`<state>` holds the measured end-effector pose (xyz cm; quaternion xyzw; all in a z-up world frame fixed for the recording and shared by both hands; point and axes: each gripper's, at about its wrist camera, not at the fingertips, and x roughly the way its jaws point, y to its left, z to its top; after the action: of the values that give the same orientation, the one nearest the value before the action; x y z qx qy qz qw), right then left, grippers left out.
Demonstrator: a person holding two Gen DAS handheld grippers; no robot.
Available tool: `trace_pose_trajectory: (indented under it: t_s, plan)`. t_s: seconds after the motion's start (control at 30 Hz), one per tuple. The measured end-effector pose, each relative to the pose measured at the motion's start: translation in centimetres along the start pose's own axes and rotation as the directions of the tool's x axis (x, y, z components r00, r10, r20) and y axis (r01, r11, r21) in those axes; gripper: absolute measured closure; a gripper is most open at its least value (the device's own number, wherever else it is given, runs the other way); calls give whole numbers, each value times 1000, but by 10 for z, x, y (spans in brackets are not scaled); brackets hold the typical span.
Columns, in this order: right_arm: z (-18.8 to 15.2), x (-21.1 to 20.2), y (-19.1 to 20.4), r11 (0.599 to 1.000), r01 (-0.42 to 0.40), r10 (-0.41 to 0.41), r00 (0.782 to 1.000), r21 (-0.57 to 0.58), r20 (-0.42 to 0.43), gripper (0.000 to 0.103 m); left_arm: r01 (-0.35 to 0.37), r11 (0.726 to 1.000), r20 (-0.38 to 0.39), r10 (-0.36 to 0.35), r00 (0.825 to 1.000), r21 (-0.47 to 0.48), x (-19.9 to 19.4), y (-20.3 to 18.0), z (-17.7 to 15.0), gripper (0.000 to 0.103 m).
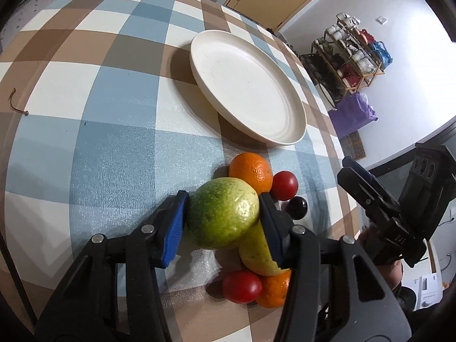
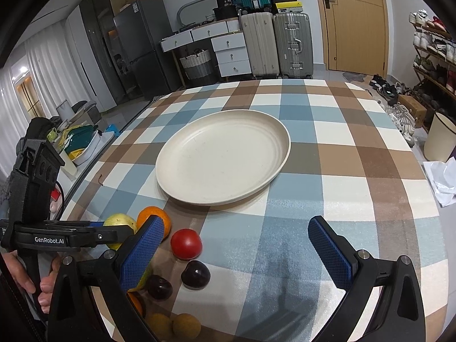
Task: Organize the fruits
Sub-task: 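Lower the left tool and close it on the green citrus, then lift the green citrus with the left tool while the right tool grasps the yellow citrus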
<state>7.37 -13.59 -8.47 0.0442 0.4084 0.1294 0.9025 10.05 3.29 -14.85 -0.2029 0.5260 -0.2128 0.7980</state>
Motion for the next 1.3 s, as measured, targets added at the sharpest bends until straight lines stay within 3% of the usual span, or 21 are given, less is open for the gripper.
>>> trace_pose_trajectory:
  t_s: [0.47,0.83,1.3]
  plan:
    - [0,-12,6,1000,-7,7,1000,-24,26,0,-9,1000,39,9,999,-16,-16,9,-6,56]
    - [-5,-16,26,988,-149,149,989,-43,16,0,-19,1000,102,21,995,-17,-52,17,-10,56]
    - [-26,-1,73,961,-254,244,965,-112,-97,0,-11,999,146,17,989,-41,-81,36,-17,56]
